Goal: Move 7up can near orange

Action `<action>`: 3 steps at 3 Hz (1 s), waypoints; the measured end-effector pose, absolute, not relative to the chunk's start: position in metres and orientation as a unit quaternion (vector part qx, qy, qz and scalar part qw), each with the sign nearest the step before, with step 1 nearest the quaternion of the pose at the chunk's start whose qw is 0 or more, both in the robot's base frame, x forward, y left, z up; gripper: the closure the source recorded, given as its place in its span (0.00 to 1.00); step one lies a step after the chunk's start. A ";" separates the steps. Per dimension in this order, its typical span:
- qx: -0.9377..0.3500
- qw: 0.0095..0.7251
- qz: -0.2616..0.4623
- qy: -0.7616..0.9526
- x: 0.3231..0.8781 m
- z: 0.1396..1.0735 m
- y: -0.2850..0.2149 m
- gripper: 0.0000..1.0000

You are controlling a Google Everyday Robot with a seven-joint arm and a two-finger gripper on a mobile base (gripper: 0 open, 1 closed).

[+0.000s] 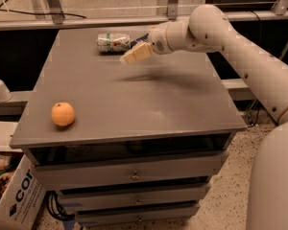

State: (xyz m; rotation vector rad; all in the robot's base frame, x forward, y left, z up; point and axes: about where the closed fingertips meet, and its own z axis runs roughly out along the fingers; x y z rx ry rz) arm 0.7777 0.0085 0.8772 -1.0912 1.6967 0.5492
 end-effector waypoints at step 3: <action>-0.527 0.526 0.168 0.646 0.821 0.873 0.043 0.00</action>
Offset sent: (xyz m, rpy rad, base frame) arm 0.0476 0.0358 -0.0240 -0.1707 -0.1598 0.1117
